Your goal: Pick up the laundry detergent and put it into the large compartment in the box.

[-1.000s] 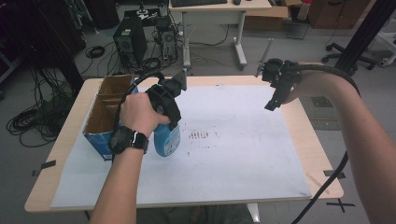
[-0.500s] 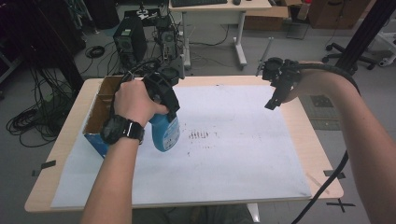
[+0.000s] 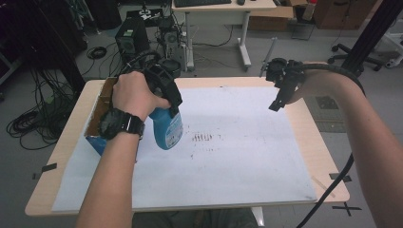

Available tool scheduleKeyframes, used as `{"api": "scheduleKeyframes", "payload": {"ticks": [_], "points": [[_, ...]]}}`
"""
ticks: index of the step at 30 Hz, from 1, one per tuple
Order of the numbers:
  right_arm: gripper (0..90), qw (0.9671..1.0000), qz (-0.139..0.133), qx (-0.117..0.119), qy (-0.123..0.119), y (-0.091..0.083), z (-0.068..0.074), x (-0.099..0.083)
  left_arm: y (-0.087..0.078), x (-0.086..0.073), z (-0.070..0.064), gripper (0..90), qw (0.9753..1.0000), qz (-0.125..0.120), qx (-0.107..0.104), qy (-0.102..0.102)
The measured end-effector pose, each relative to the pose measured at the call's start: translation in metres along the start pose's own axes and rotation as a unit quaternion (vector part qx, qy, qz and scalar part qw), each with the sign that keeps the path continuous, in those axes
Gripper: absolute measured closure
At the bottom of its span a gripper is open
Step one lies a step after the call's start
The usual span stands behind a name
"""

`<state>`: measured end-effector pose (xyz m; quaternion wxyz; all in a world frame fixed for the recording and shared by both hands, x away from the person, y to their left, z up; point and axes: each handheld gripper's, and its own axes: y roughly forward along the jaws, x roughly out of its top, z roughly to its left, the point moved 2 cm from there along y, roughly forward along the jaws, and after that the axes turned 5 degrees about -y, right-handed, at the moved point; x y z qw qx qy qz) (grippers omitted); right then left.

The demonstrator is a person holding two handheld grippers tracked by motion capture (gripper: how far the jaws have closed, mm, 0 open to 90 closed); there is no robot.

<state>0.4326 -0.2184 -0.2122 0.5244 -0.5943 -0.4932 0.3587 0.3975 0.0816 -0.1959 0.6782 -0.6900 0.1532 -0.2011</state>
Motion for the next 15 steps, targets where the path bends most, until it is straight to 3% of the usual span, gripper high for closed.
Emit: {"api": "scheduleKeyframes", "payload": {"ticks": [15], "points": [[14.9, 1.0000, -0.004, 0.000, 0.001, 0.000, 0.000, 0.000, -0.024, 0.003, 0.002, 37.7, 0.9999, -0.006, 0.006, -0.014]]}}
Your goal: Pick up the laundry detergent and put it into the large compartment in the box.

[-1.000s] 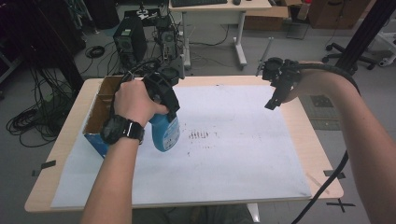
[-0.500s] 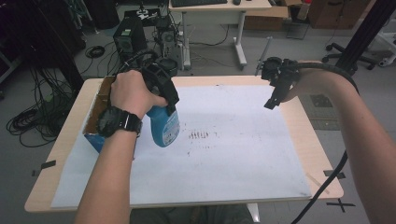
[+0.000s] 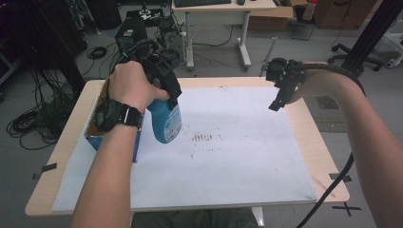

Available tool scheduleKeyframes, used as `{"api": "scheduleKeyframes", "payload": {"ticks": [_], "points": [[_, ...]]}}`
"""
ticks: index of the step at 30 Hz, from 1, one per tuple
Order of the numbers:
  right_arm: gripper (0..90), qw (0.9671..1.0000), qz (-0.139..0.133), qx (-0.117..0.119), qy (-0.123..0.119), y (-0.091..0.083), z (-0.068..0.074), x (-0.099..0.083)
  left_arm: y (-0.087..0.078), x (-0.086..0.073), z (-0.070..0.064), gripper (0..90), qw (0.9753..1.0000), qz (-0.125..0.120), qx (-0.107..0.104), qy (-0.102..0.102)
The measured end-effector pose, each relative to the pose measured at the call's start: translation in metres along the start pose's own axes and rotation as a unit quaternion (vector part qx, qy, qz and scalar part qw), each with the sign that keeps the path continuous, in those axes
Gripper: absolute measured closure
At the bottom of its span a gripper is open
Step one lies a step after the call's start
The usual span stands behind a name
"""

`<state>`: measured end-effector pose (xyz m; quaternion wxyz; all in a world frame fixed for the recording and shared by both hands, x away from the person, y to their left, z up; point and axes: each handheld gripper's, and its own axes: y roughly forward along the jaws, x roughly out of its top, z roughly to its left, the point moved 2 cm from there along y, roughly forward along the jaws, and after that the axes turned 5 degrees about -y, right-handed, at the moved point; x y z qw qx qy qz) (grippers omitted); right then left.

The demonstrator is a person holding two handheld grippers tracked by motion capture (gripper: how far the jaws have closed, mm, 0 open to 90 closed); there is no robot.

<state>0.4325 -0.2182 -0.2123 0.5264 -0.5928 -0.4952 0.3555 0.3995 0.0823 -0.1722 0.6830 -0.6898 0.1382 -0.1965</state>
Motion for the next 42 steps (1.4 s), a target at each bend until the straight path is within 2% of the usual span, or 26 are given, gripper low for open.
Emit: {"api": "scheduleKeyframes", "payload": {"ticks": [12, 18, 25, 29, 36, 42], "points": [[14.9, 1.0000, 0.001, -0.001, -0.004, 0.001, 0.000, 0.001, -0.005, 0.001, 0.005, 37.7, 0.9997, 0.011, -0.004, -0.023], [14.9, 1.0000, 0.002, -0.001, -0.005, 0.000, 0.002, 0.001, -0.008, 0.002, 0.008, 37.7, 0.9995, 0.005, -0.001, -0.032], [14.9, 1.0000, 0.002, -0.001, -0.004, 0.000, 0.001, 0.000, -0.014, 0.001, 0.013, 37.7, 0.9988, 0.006, -0.011, -0.046], [14.9, 1.0000, 0.001, -0.001, -0.003, 0.001, 0.001, 0.000, -0.017, 0.000, 0.017, 37.7, 0.9984, 0.006, -0.005, -0.056], [15.0, 1.0000, 0.003, 0.000, -0.006, 0.000, 0.000, -0.001, -0.022, -0.001, 0.022, 37.7, 0.9979, 0.003, -0.008, -0.064], [15.0, 1.0000, 0.001, -0.001, -0.002, 0.000, 0.000, -0.001, -0.025, -0.003, 0.025, 37.7, 0.9977, 0.007, -0.003, -0.067]]}}
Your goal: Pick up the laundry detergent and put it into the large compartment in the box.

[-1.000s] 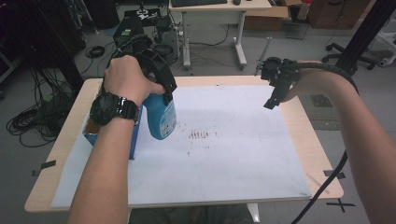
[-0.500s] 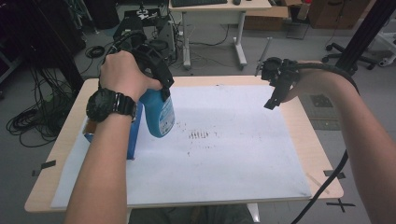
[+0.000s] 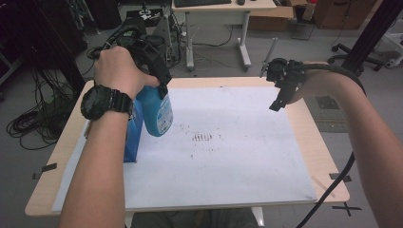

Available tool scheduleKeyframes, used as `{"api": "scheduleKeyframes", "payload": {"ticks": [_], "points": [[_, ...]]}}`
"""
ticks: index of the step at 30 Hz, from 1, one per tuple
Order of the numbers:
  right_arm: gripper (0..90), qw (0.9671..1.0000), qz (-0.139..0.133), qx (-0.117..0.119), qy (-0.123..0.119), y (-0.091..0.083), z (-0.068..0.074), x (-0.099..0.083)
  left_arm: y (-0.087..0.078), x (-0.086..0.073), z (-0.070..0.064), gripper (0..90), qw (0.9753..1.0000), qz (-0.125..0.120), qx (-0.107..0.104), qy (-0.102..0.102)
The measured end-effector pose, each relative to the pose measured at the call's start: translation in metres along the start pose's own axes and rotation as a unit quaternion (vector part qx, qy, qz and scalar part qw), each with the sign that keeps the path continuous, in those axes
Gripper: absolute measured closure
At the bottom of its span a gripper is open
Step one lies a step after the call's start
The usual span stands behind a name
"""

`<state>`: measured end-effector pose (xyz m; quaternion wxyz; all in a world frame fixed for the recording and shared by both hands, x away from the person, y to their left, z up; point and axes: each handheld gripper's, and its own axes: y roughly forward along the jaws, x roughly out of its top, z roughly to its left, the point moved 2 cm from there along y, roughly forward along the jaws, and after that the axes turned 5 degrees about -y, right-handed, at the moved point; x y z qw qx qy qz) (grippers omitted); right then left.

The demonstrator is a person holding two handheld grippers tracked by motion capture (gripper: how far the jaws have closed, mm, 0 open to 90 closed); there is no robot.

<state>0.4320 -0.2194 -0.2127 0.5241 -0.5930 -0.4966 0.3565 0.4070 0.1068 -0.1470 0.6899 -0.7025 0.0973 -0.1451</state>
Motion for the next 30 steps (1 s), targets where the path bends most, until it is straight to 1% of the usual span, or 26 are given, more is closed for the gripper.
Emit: {"api": "scheduleKeyframes", "payload": {"ticks": [4, 5, 10, 11, 15, 19, 20, 23, 25, 30], "points": [[15.0, 1.0000, 0.002, 0.000, -0.002, 0.000, 0.000, 0.000, -0.002, -0.001, 0.005, 37.7, 1.0000, -0.002, 0.001, -0.005], [15.0, 1.0000, 0.001, 0.000, -0.002, 0.000, 0.000, 0.000, -0.003, -0.001, 0.008, 37.7, 0.9999, -0.002, 0.002, -0.010], [15.0, 1.0000, 0.003, -0.001, -0.005, 0.000, -0.001, 0.000, -0.007, -0.004, 0.016, 37.7, 0.9998, -0.002, 0.002, -0.022], [15.0, 1.0000, 0.002, -0.001, -0.004, 0.001, -0.001, 0.000, -0.007, -0.004, 0.018, 37.7, 0.9997, 0.001, 0.003, -0.023], [15.0, 1.0000, 0.003, 0.000, -0.002, 0.002, -0.001, 0.000, -0.010, -0.006, 0.025, 37.7, 0.9995, -0.003, 0.004, -0.032], [15.0, 1.0000, 0.004, 0.000, -0.005, 0.002, -0.002, 0.001, -0.012, -0.008, 0.033, 37.7, 0.9989, -0.005, 0.006, -0.045], [15.0, 1.0000, 0.006, 0.000, -0.007, 0.002, -0.003, 0.001, -0.013, -0.009, 0.035, 37.7, 0.9990, -0.003, 0.007, -0.045], [15.0, 1.0000, 0.004, 0.000, -0.003, 0.003, -0.003, 0.001, -0.014, -0.010, 0.039, 37.7, 0.9984, -0.007, 0.008, -0.055], [14.9, 1.0000, 0.006, 0.000, -0.002, 0.003, -0.003, 0.001, -0.015, -0.010, 0.043, 37.7, 0.9983, -0.007, 0.008, -0.056], [15.0, 1.0000, 0.007, 0.001, -0.003, 0.004, -0.004, 0.002, -0.017, -0.012, 0.054, 37.7, 0.9972, -0.014, 0.002, -0.073]]}}
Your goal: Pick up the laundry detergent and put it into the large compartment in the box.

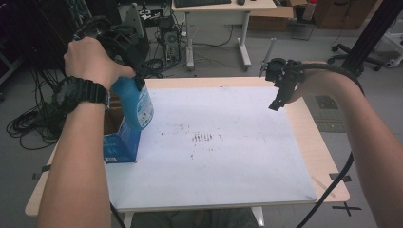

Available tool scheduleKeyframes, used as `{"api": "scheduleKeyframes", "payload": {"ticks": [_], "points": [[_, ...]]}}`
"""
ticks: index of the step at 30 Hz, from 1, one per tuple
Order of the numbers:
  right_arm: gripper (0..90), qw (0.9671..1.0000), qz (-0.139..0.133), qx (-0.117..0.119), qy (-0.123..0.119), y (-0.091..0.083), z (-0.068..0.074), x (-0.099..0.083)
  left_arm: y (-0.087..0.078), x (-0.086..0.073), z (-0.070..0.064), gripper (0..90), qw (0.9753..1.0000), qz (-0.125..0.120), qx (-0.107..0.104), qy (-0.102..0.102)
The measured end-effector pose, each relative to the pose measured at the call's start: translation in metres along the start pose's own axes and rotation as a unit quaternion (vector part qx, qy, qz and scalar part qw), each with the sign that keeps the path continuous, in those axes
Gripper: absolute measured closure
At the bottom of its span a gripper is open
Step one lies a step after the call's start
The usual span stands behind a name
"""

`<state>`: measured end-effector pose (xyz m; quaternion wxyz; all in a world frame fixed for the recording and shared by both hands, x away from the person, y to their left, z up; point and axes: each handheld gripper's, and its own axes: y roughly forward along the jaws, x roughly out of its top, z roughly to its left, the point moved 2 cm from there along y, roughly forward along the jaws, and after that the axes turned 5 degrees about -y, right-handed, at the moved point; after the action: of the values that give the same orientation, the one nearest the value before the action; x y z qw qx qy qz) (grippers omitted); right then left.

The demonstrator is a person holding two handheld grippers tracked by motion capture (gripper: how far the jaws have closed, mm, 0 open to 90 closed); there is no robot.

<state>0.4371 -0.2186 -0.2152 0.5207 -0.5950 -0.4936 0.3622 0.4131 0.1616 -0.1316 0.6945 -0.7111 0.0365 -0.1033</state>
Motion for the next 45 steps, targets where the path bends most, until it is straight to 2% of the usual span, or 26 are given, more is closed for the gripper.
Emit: {"api": "scheduleKeyframes", "payload": {"ticks": [9, 17, 27, 36, 45], "points": [[15.0, 1.0000, 0.004, 0.000, 0.000, 0.002, -0.002, 0.000, -0.003, -0.001, 0.021, 37.7, 0.9996, -0.001, -0.002, -0.028], [15.1, 1.0000, 0.005, -0.001, -0.005, 0.004, -0.002, 0.003, -0.006, -0.001, 0.036, 37.7, 0.9991, -0.001, 0.002, -0.043], [15.0, 1.0000, 0.009, 0.000, -0.001, 0.007, -0.004, 0.002, -0.006, -0.003, 0.058, 37.7, 0.9971, 0.000, 0.013, -0.075], [15.0, 0.9999, 0.011, 0.000, -0.004, 0.007, -0.005, 0.003, -0.004, -0.007, 0.074, 37.6, 0.9955, 0.002, 0.019, -0.093], [15.1, 0.9999, 0.014, -0.001, -0.007, 0.008, -0.005, 0.003, 0.000, -0.007, 0.085, 37.7, 0.9942, 0.009, 0.026, -0.104]]}}
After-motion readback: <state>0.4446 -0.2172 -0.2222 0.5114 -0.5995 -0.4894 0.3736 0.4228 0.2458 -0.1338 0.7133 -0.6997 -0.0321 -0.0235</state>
